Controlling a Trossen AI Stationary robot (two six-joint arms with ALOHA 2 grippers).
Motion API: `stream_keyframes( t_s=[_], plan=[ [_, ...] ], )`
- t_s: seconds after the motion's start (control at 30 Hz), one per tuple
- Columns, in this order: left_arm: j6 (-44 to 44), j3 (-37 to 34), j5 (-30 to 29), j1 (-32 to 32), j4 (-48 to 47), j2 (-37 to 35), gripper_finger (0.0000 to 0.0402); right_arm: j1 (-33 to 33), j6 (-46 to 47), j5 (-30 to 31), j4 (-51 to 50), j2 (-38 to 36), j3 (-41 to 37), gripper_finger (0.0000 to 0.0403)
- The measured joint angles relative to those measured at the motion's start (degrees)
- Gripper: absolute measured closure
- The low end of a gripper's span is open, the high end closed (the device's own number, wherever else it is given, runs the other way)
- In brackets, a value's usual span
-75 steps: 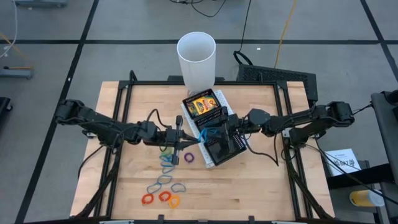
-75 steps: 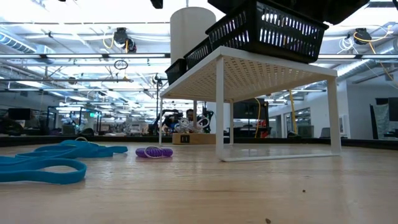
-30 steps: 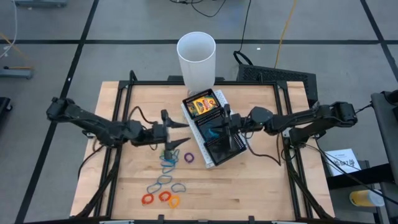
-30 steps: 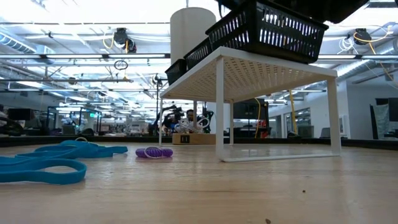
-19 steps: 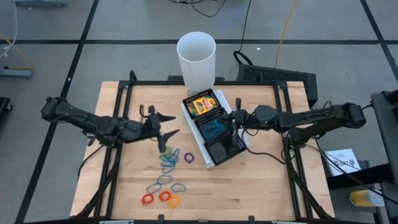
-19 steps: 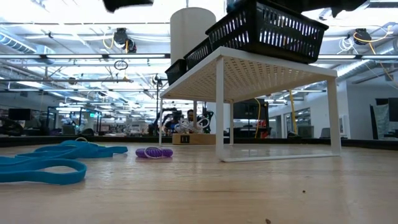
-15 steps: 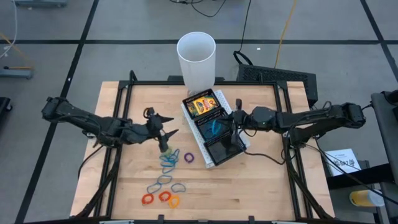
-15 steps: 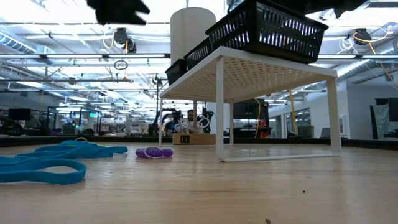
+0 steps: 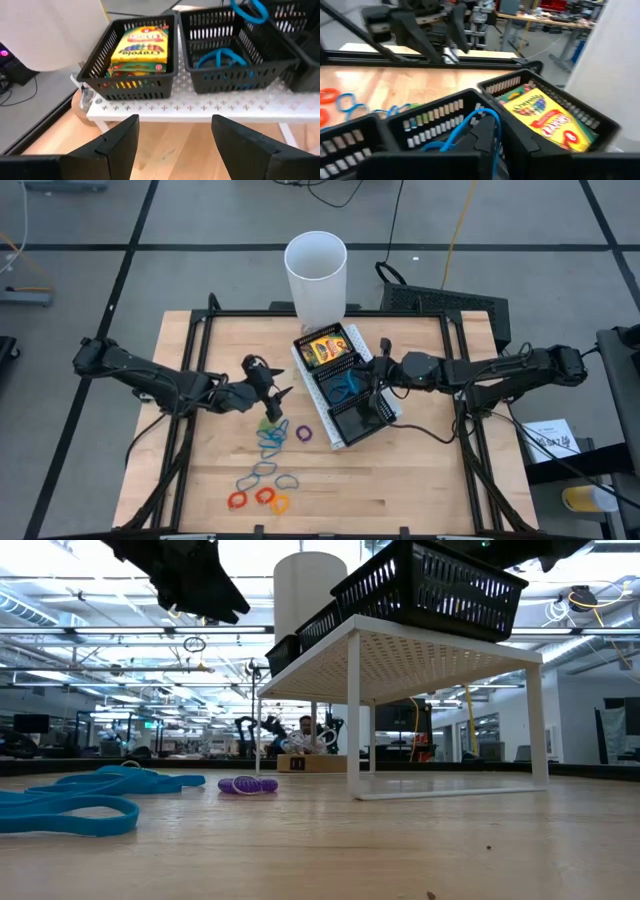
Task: Pick & Place Office Desk Supplies
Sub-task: Put the blue rubber band into the middle black bin on the shelf
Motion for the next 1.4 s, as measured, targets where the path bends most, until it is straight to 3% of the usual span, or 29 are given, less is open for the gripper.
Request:
stream_keyframes(
  t_s=[0.37,0.63,0.77,0.9,1.13,1.23,1.4],
  plan=[
    [0.89,0.0,0.04,0.22,2.64,-0.37,0.0142,0.04,3.4,-0.32,-0.13,0.0,0.0,0.0266],
    [0.48,0.0,1.17,0.22,2.33,-0.37,0.0142,0.07,4.24,-2.82,-1.29,-0.02,0.0,0.0243],
    [-1.7,0.0,6.36,0.0,1.5,-0.37,0.0142,0.09,6.58,-7.52,-0.93,-1.91,0.0,0.0248],
    [-5.02,0.0,15.98,-0.81,-0.33,-0.37,0.0142,0.55,9.12,-10.86,-2.3,-5.25,0.07,0.0252],
    [-15.43,-0.06,23.32,-4.37,-11.97,2.01,0.0142,3.36,7.02,-10.96,-2.89,-9.09,0.07,0.025],
    [-20.03,-0.06,29.85,-6.79,-12.41,4.65,0.0142,4.14,5.44,-10.96,-3.25,-9.6,0.07,0.0252],
    [-18.18,-0.07,33.0,-10.52,-12.9,10.28,0.0142,4.59,4.85,-10.95,-3.65,-9.12,0.07,0.0254]
  ],
)
